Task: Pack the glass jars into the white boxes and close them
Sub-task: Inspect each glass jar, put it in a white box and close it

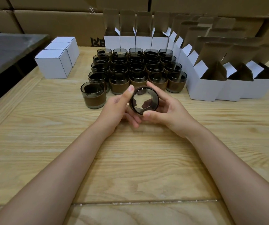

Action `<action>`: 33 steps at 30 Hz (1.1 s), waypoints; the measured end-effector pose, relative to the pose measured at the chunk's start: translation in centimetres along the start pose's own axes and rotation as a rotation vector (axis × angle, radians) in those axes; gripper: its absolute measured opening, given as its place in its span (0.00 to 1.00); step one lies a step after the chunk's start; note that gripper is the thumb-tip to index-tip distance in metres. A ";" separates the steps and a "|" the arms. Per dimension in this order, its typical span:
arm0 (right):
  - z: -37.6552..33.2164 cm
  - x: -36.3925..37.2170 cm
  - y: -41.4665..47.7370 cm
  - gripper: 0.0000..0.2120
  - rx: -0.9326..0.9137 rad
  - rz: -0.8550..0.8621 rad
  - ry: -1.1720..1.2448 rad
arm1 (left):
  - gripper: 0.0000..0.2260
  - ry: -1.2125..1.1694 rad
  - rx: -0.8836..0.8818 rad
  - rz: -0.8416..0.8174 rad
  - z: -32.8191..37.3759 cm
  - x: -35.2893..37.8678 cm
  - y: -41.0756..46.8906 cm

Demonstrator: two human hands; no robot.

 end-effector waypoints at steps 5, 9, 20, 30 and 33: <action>-0.1 0.1 -0.1 0.33 0.039 -0.057 0.148 | 0.27 -0.031 0.016 0.000 0.0 -0.2 0.0; -0.2 0.1 -0.1 0.29 0.061 -0.080 0.250 | 0.27 -0.049 0.020 -0.018 0.0 -0.1 0.0; 0.1 0.0 0.2 0.19 0.065 0.133 0.215 | 0.32 0.056 0.003 -0.075 -0.5 0.4 0.0; -0.1 0.7 0.2 0.23 -0.017 0.315 0.031 | 0.34 0.165 -0.023 -0.097 -1.0 0.8 0.0; 0.1 0.7 0.3 0.23 -0.021 0.319 -0.044 | 0.30 0.170 -0.042 -0.102 -1.0 0.7 0.1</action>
Point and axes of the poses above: each hand's wrist, its own y-axis towards the middle knuckle, its own x-axis out of the palm, z = x × y, the point moved 5 cm from there along y, towards the middle knuckle, and after that the axes turned 5 degrees about x, right-handed, at the moved point
